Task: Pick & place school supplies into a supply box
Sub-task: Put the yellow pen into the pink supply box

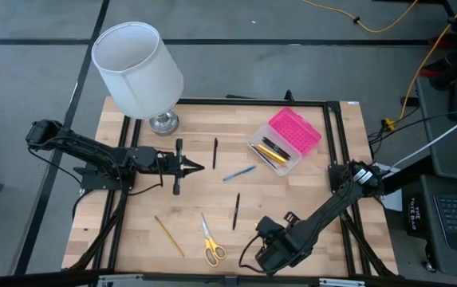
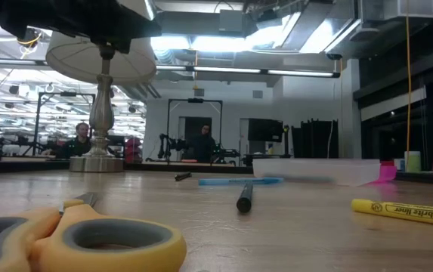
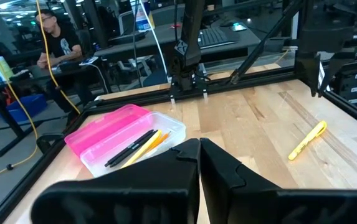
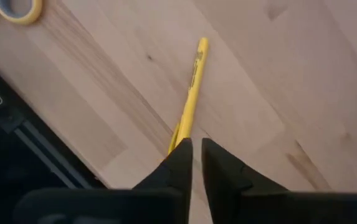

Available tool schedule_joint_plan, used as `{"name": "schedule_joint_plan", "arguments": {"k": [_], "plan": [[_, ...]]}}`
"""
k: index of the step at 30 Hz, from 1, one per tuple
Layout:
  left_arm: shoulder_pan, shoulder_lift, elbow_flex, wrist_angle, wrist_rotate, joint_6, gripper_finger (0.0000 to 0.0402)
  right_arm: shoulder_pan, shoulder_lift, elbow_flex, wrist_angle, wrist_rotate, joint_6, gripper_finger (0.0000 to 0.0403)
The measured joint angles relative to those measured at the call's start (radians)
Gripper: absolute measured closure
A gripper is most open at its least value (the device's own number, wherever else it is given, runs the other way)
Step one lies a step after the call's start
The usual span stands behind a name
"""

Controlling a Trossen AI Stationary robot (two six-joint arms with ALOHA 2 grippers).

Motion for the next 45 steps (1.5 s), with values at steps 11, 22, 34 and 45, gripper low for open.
{"name": "schedule_joint_plan", "arguments": {"k": [11, 22, 34, 45], "plan": [[0.0, 0.0, 0.0, 0.0, 0.0, 0.0, 0.0396, -0.013, 0.0, 0.0, 0.011, 0.116, 0.0, 0.027], [0.0, 0.0, 0.0, 0.0, 0.0, 0.0, 0.0397, -0.032, 0.072, 0.0, 0.032, 0.099, -0.067, 0.0244], [0.0, 0.0, 0.0, 0.0, 0.0, 0.0, 0.0399, -0.07, 0.153, -0.001, 0.071, 0.03, -0.128, 0.0243], [0.0, 0.0, 0.0, -0.001, 0.0, 0.0, 0.0397, -0.074, 0.157, -0.104, 0.213, -0.005, -0.132, 0.0248]]}}
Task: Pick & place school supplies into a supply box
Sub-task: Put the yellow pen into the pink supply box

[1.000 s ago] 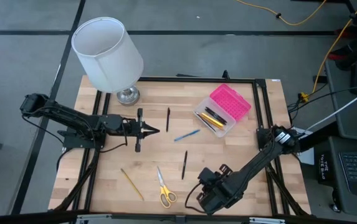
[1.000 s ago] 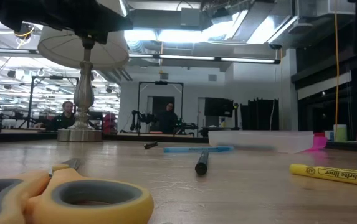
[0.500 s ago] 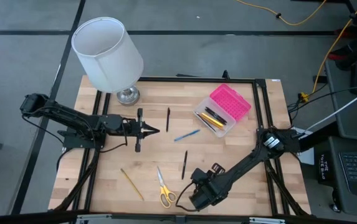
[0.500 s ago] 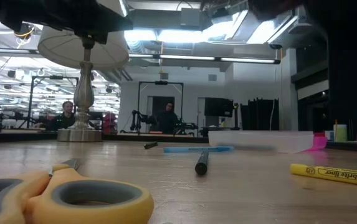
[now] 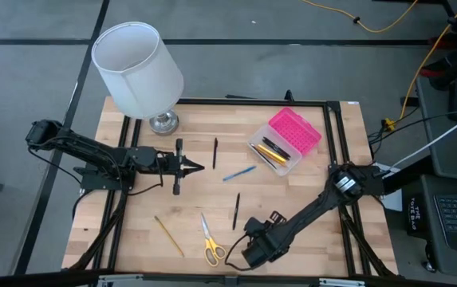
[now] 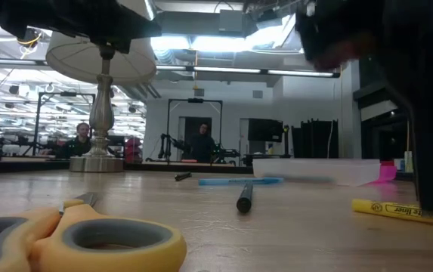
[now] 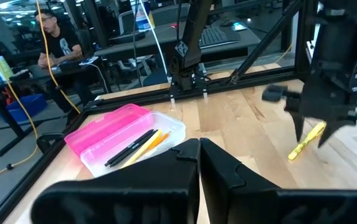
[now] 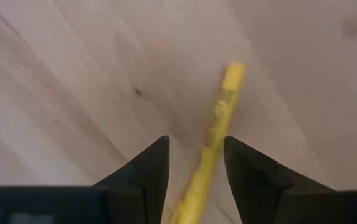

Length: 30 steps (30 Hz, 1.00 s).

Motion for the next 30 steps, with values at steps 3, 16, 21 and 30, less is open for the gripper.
{"name": "schedule_joint_plan", "arguments": {"k": [3, 16, 21, 30], "plan": [[0.0, 0.0, 0.0, 0.0, 0.0, 0.0, 0.0399, -0.006, -0.002, -0.041, 0.065, -0.015, -0.027, 0.0248], [0.0, 0.0, 0.0, 0.001, 0.0, 0.0, 0.0397, -0.013, -0.01, -0.115, 0.127, -0.063, -0.048, 0.0248], [0.0, 0.0, 0.0, 0.001, 0.0, 0.0, 0.0399, -0.013, -0.009, -0.115, 0.127, -0.063, -0.065, 0.0265], [0.0, 0.0, 0.0, 0.001, 0.0, 0.0, 0.0396, -0.013, -0.009, -0.117, 0.132, -0.063, -0.108, 0.0369]]}}
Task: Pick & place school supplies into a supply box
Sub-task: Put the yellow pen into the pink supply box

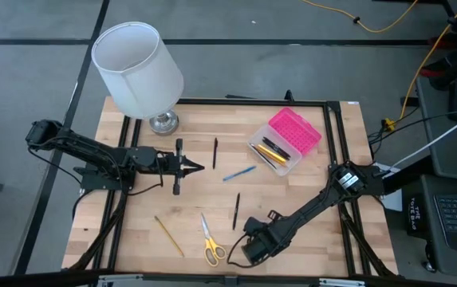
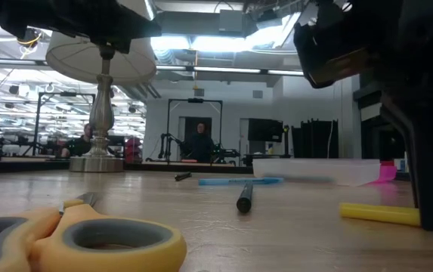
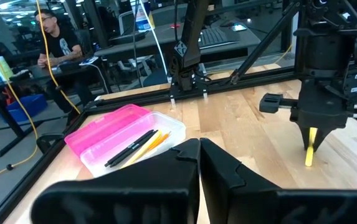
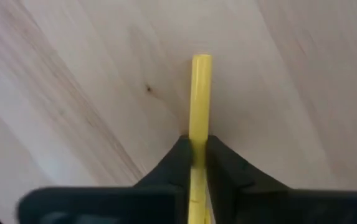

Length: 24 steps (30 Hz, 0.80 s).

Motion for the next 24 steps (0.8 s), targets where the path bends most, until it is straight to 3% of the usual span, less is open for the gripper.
{"name": "schedule_joint_plan", "arguments": {"k": [16, 24], "plan": [[0.0, 0.0, 0.0, 0.0, 0.0, 0.0, 0.04, -0.001, 0.015, 0.15, -0.18, -0.002, -0.129, 0.0375], [0.0, 0.0, 0.0, 0.0, 0.0, 0.0, 0.04, -0.004, 0.012, 0.2, -0.207, -0.067, -0.209, 0.0376]]}}
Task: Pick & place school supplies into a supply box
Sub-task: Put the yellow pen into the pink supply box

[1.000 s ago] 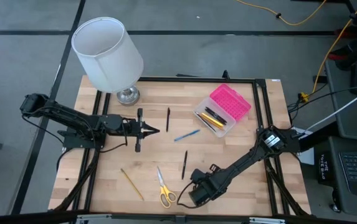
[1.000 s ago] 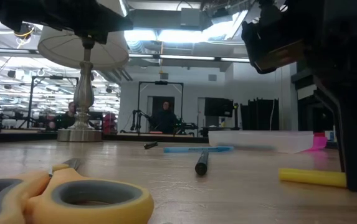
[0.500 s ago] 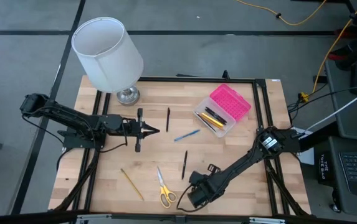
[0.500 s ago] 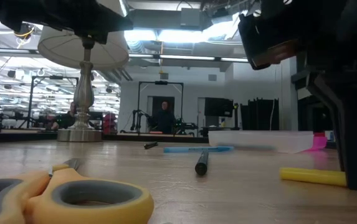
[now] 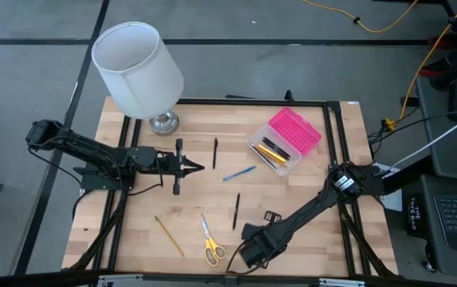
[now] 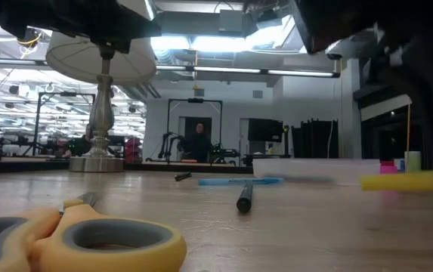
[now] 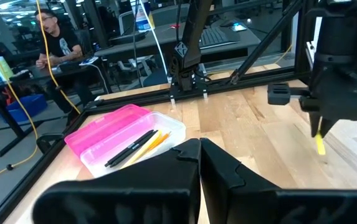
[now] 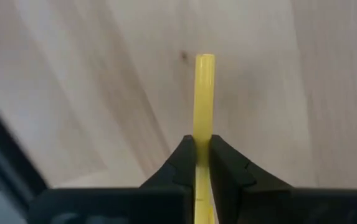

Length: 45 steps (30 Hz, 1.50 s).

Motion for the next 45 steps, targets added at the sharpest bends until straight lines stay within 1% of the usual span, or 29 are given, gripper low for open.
{"name": "schedule_joint_plan", "arguments": {"k": [5, 7, 13, 17, 22, 27, 33, 35, 38, 41, 45], "plan": [[0.0, 0.0, 0.0, 0.0, 0.0, 0.0, 0.0398, -0.009, -0.054, 0.015, -0.033, 0.017, -0.031, 0.0375], [0.0, 0.0, 0.0, 0.001, 0.0, 0.0, 0.04, -0.013, -0.092, 0.016, -0.047, 0.06, -0.033, 0.0375], [0.0, 0.0, 0.0, 0.001, 0.0, 0.0, 0.0399, -0.012, -0.214, 0.016, -0.048, 0.232, -0.063, 0.0375], [0.0, 0.0, 0.0, 0.001, 0.0, 0.0, 0.0396, -0.012, -0.282, -0.027, -0.027, 0.296, -0.085, 0.0375], [0.0, 0.0, 0.0, 0.0, 0.0, 0.0, 0.0398, -0.008, -0.384, -0.154, 0.039, 0.366, -0.088, 0.0375], [0.0, 0.0, 0.0, 0.0, 0.0, 0.0, 0.0399, -0.007, -0.524, -0.356, 0.216, 0.436, -0.113, 0.0376], [0.0, 0.0, 0.0, 0.002, 0.0, 0.0, 0.0396, -0.008, -0.7, -0.656, 0.545, 0.591, -0.212, 0.0375], [0.0, 0.0, 0.0, 0.002, 0.0, 0.0, 0.0396, -0.008, -0.745, -0.748, 0.664, 0.65, -0.26, 0.0376], [0.0, 0.0, 0.0, 0.008, 0.0, 0.0, 0.0399, -0.008, -0.795, -0.872, 0.853, 0.709, -0.32, 0.0375], [0.0, 0.0, 0.0, 0.009, 0.0, 0.0, 0.04, -0.01, -0.829, -0.971, 1.036, 0.716, -0.409, 0.0376], [0.0, 0.0, 0.0, 0.01, 0.0, 0.0, 0.0398, -0.01, -0.855, -1.063, 1.198, 0.721, -0.528, 0.0376]]}}
